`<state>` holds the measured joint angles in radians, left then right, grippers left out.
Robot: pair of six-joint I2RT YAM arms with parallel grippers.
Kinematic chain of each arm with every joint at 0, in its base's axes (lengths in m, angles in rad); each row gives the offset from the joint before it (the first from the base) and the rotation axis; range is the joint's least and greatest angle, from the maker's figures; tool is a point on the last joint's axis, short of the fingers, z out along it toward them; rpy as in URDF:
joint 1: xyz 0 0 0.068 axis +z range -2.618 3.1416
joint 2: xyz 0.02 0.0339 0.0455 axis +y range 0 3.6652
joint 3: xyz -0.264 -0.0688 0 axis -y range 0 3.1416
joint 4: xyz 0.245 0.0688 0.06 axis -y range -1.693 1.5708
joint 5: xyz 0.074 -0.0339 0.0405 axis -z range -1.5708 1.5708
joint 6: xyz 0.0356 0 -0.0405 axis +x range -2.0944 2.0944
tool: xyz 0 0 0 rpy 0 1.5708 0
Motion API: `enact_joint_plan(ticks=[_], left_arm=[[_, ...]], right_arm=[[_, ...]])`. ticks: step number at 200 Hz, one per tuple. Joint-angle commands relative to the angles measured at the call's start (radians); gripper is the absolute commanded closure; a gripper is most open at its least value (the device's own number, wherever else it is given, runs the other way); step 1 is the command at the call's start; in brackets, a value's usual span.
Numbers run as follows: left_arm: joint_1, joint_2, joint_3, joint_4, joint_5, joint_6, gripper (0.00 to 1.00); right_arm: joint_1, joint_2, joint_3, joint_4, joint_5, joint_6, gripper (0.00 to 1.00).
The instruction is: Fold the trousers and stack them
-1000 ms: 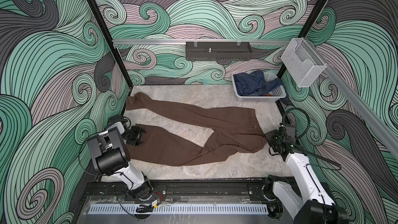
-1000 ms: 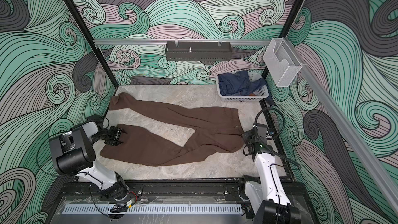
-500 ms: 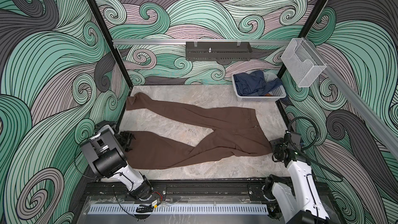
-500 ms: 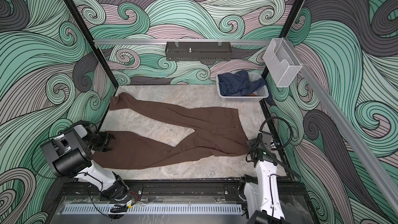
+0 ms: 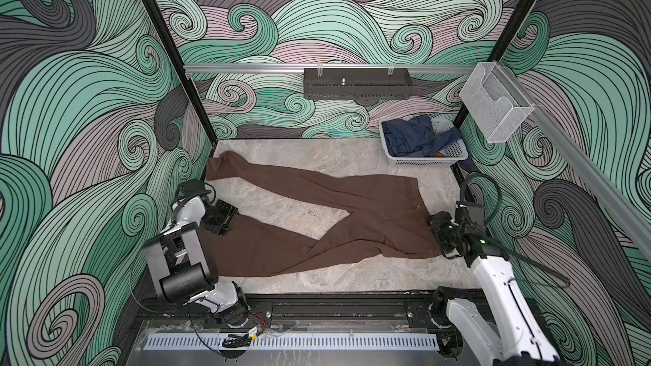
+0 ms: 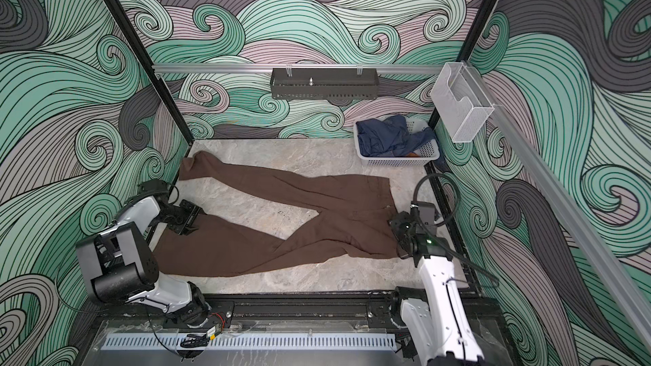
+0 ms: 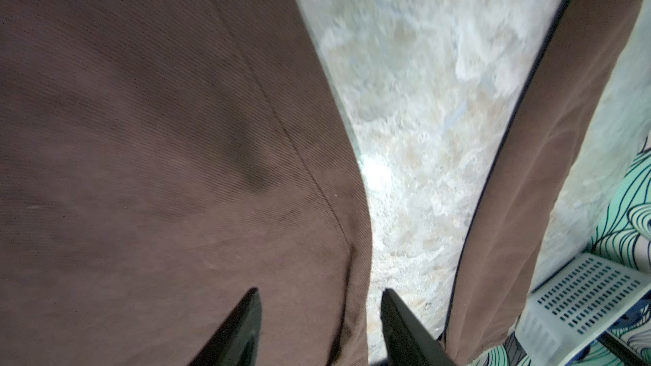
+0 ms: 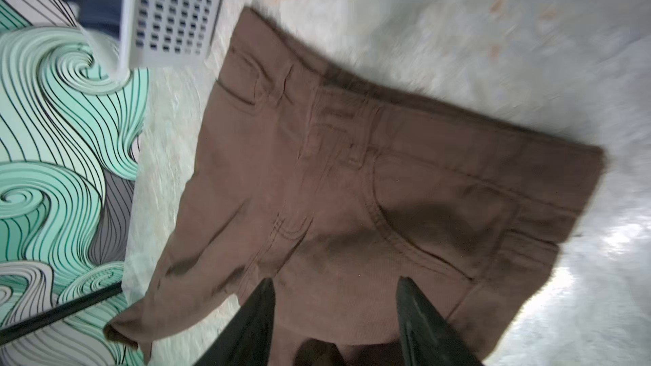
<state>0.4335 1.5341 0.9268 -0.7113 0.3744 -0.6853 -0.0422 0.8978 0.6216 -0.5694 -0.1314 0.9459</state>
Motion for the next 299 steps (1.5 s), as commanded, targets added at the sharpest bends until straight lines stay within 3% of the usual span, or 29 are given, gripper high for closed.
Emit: enact_joint_plan(ticks=[1, 25, 47, 76, 109, 155, 262, 284, 299], left_arm=[[-0.003, 0.057, -0.041, 0.039, 0.003, -0.04, 0.45], [-0.005, 0.081, -0.059, 0.058, -0.041, -0.028, 0.45], [-0.005, 0.125, -0.049, 0.048, -0.07, -0.007, 0.45], [-0.003, 0.151, -0.02, 0.021, -0.125, 0.002, 0.46], [-0.003, 0.19, 0.057, -0.025, -0.184, 0.029, 0.46], [-0.005, 0.282, 0.124, -0.037, -0.16, 0.039, 0.46], [0.001, 0.436, 0.328, -0.101, -0.148, 0.064, 0.46], [-0.001, 0.44, 0.37, -0.124, -0.115, 0.085, 0.43], [-0.007, 0.408, 0.371, -0.13, -0.088, 0.095, 0.38]], right_arm=[[0.087, 0.162, 0.062, 0.171, -0.037, 0.016, 0.59], [0.135, 0.325, 0.098, 0.282, -0.008, 0.016, 0.79], [0.138, 0.477, 0.133, 0.344, -0.012, 0.021, 0.84], [0.14, 0.624, 0.168, 0.374, -0.01, 0.032, 0.84], [0.137, 0.672, 0.188, 0.338, 0.096, 0.031, 0.84], [0.111, 0.731, 0.219, 0.311, 0.115, 0.017, 0.81], [-0.059, 0.861, 0.304, 0.296, 0.103, -0.074, 0.81], [-0.056, 0.838, 0.349, 0.283, 0.055, -0.11, 0.76], [-0.042, 0.789, 0.379, 0.233, 0.036, -0.145, 0.65]])
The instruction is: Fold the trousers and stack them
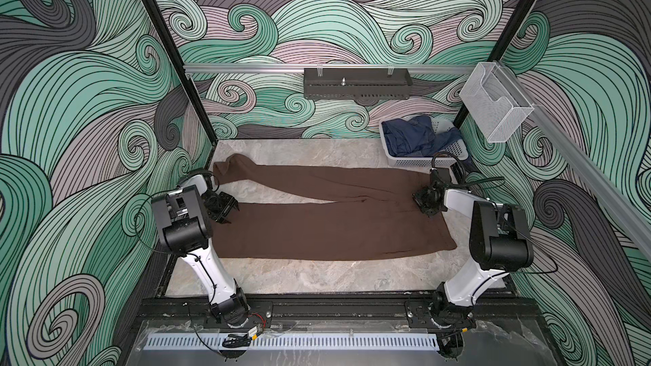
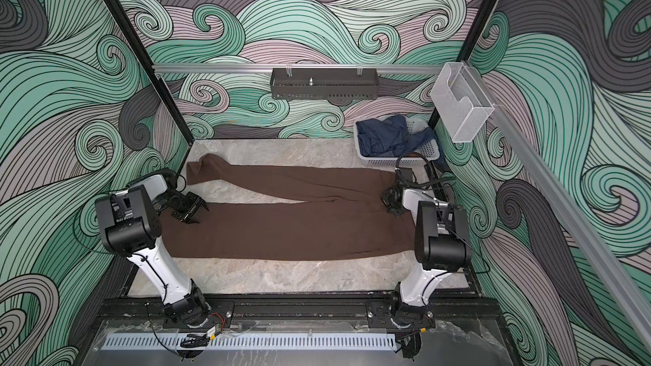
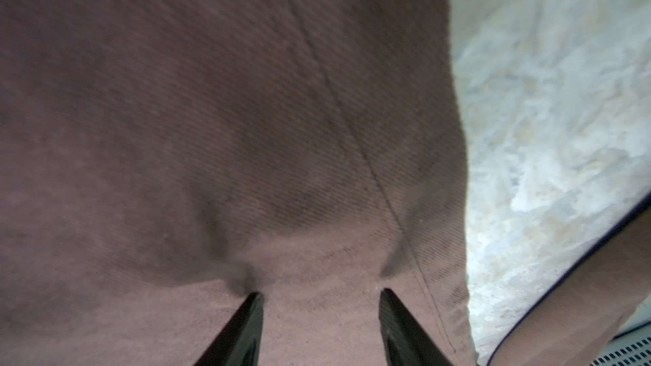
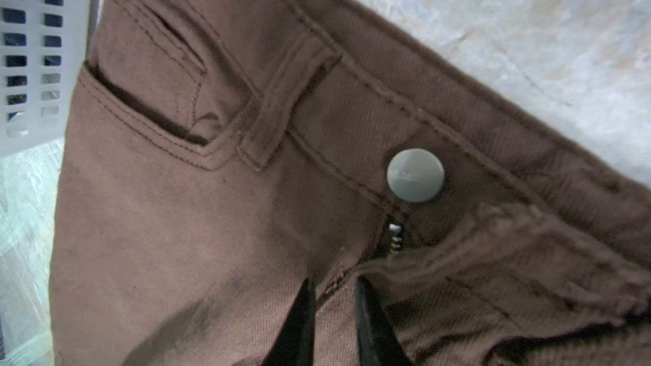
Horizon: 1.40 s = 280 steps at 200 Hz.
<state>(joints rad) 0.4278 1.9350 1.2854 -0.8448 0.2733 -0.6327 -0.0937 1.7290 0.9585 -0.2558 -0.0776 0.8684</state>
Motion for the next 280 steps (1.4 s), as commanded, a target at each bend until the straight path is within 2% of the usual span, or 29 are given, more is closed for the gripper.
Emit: enact_joint_plan(ticks=[1, 17, 40, 63, 94, 120, 151, 186, 224, 280], left_arm=[[-0.002, 0.003, 0.013, 0.002, 0.014, 0.043, 0.38], [-0.001, -0.057, 0.002, -0.01, 0.042, 0.053, 0.34], [0.001, -0.166, -0.026, -0.033, 0.054, 0.075, 0.29], [0.007, -0.247, -0.066, -0.041, 0.082, 0.087, 0.28], [0.011, -0.255, -0.147, -0.007, 0.118, 0.081, 0.27], [0.033, -0.22, -0.245, 0.065, 0.193, 0.056, 0.29], [0.061, -0.225, -0.314, 0.1, 0.172, 0.052, 0.3], [0.063, -0.211, -0.344, 0.107, 0.168, 0.05, 0.29], [0.064, -0.199, -0.354, 0.105, 0.161, 0.049, 0.27], [0.063, -0.231, -0.403, 0.101, 0.175, 0.054, 0.25]], right_arm=[[0.01, -0.046, 0.044, -0.085, -0.018, -0.07, 0.64], [0.033, -0.134, 0.049, -0.158, -0.002, -0.098, 0.46], [0.057, -0.269, 0.014, -0.228, 0.011, -0.102, 0.4], [0.073, -0.355, -0.033, -0.295, 0.005, -0.061, 0.38], [0.116, -0.348, -0.08, -0.353, -0.078, 0.003, 0.38], [0.132, -0.339, -0.146, -0.352, -0.082, 0.052, 0.38], [0.126, -0.338, -0.207, -0.355, -0.037, 0.076, 0.38], [0.096, -0.264, -0.231, -0.366, -0.044, 0.102, 0.32], [0.023, -0.134, -0.233, -0.394, -0.103, 0.128, 0.27], [-0.087, -0.19, -0.243, -0.54, 0.04, 0.124, 0.26]])
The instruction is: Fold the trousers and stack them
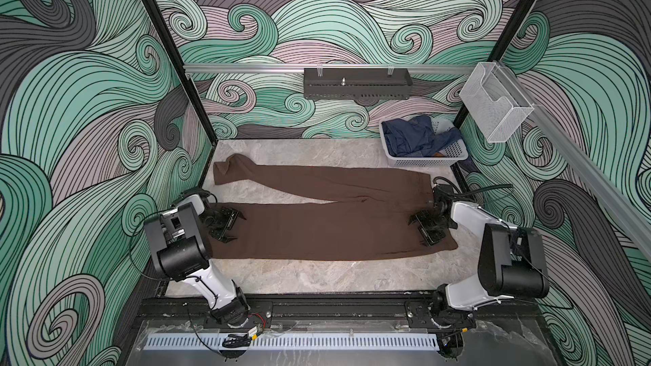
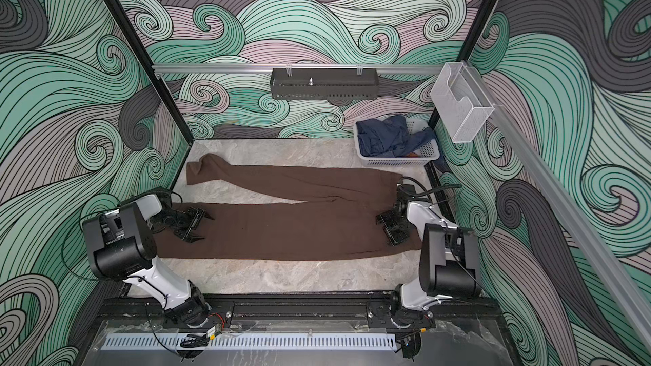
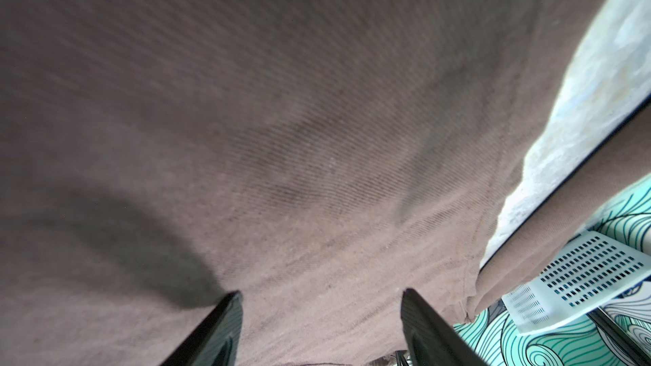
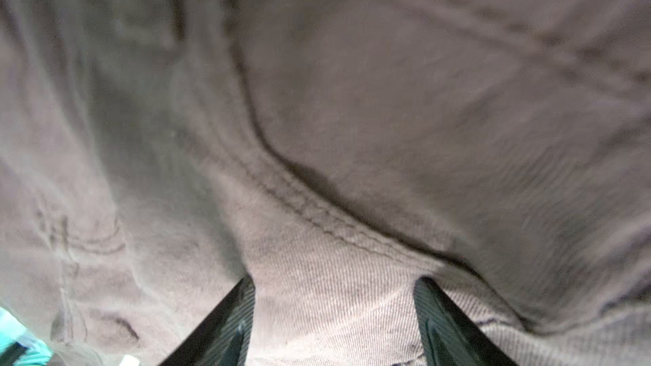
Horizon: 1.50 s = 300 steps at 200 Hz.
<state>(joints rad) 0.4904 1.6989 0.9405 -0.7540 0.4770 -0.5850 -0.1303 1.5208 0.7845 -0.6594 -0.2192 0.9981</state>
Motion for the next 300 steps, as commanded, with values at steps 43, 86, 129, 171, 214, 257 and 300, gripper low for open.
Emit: enact_joint_plan(ticks=[43, 86, 129, 171, 214, 257, 300], left_arm=[[0.002, -0.084, -0.122, -0.006, -0.005, 0.032, 0.25], [0.001, -0.226, -0.096, -0.081, -0.014, 0.035, 0.25], [-0.027, -0.331, 0.126, -0.103, -0.055, -0.02, 0.23], [-0.067, -0.128, 0.31, -0.023, -0.056, -0.107, 0.22], [-0.113, 0.104, 0.478, 0.067, -0.064, -0.168, 0.27], [-0.133, 0.322, 0.63, 0.049, -0.094, -0.162, 0.39], [-0.15, 0.391, 0.663, 0.024, -0.222, -0.141, 0.42]], right_arm=[[-0.159, -0.098, -0.098, -0.238, 0.261, -0.053, 0.23], [-0.189, -0.276, -0.057, -0.265, 0.171, -0.119, 0.24], [-0.059, -0.342, 0.112, -0.247, 0.143, -0.127, 0.22], [0.103, -0.191, 0.203, -0.138, 0.098, -0.118, 0.25], [0.158, -0.072, 0.211, 0.026, 0.056, -0.115, 0.32], [0.188, 0.064, 0.298, 0.036, 0.038, -0.141, 0.35], [0.201, 0.146, 0.336, 0.059, 0.033, -0.146, 0.36]])
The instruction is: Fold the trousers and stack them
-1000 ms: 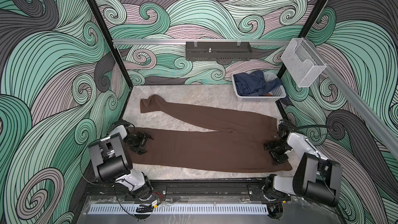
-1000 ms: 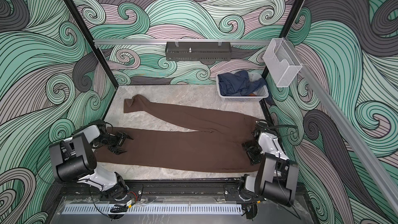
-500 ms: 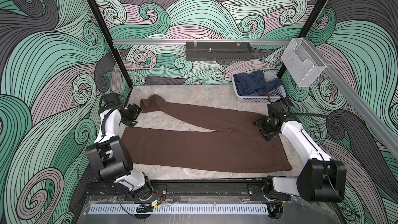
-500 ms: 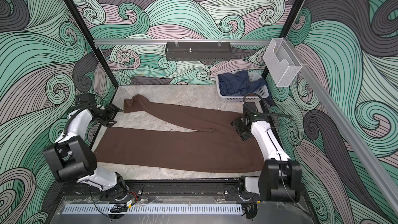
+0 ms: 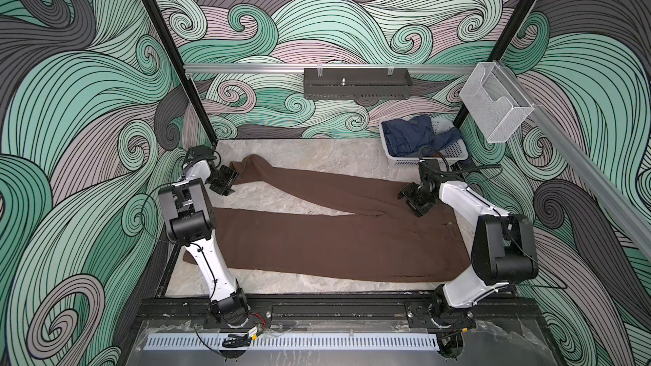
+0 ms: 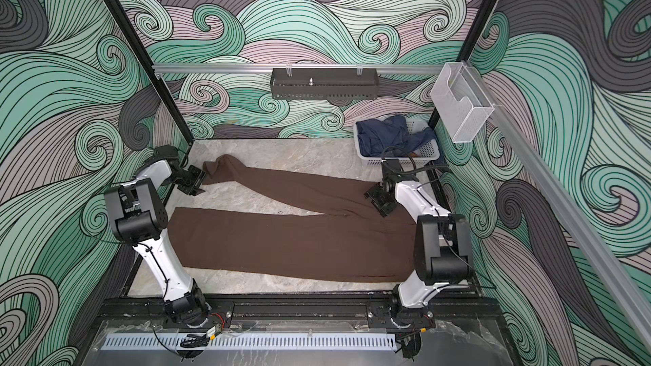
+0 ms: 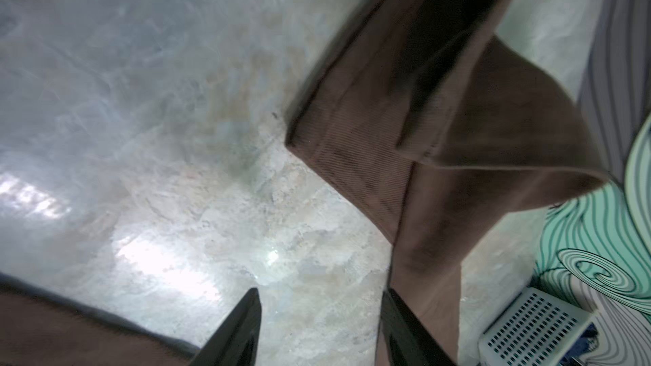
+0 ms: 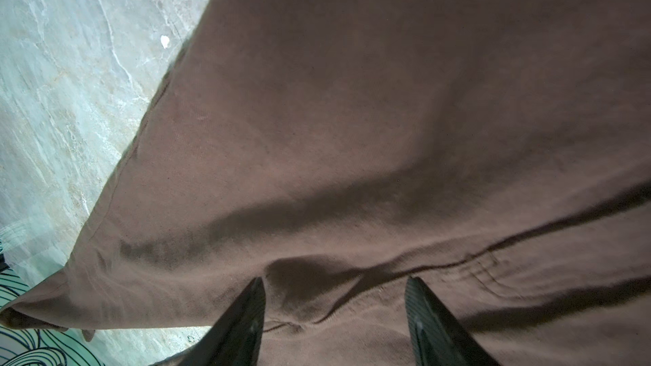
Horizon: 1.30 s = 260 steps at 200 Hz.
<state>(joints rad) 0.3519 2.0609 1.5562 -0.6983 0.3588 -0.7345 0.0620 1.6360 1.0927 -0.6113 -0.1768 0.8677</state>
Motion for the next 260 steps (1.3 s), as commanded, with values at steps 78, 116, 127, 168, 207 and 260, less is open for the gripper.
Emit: enact_joint_plan(ticks=[78, 116, 127, 168, 207, 260], left_arm=[[-0.047, 0.202, 0.218, -0.052, -0.18, 0.018, 0.33], [-0.062, 0.268, 0.284, -0.076, -0.191, 0.018, 0.44], [-0.065, 0.271, 0.283, -0.078, -0.198, 0.019, 0.49], [-0.07, 0.295, 0.321, -0.104, -0.228, 0.033, 0.74], [-0.073, 0.3, 0.409, -0.148, -0.258, 0.048, 1.0], [-0.068, 0.229, 0.461, -0.167, -0.299, 0.082, 1.0]], right_arm=[[0.017, 0.123, 0.076, 0.027, -0.033, -0.022, 0.37], [0.016, 0.129, 0.082, 0.027, -0.022, -0.029, 0.37], [0.017, 0.133, 0.083, 0.027, -0.02, -0.029, 0.37], [0.016, 0.153, 0.09, 0.027, -0.024, -0.024, 0.37], [0.017, 0.158, 0.09, 0.027, -0.015, -0.027, 0.37], [0.017, 0.16, 0.082, 0.026, -0.01, -0.024, 0.38]])
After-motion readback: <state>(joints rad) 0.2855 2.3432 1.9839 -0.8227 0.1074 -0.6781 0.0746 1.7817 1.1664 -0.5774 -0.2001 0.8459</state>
